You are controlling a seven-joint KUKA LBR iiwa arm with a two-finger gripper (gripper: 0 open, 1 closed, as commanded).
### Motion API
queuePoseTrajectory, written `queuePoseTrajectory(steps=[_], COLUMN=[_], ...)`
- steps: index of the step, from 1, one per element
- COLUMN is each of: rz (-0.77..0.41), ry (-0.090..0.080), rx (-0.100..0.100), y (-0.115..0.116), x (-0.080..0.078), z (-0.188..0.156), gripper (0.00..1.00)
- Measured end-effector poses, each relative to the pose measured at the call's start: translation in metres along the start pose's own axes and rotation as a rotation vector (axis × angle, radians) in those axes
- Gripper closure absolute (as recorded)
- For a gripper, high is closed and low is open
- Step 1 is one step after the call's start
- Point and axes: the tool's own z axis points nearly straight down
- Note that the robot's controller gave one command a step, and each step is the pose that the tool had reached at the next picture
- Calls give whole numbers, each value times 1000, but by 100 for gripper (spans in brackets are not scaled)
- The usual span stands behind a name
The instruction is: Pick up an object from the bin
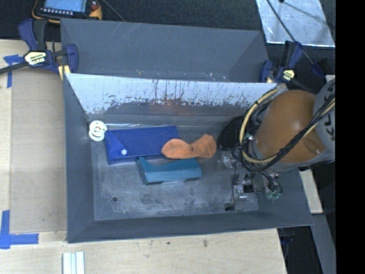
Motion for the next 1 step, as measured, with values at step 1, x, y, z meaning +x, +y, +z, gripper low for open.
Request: queuePoseTrajectory(steps=[1], rz=[-2], ry=[-8], rx=[1], y=[0], x=[-2], z=[-4], gripper=[0])
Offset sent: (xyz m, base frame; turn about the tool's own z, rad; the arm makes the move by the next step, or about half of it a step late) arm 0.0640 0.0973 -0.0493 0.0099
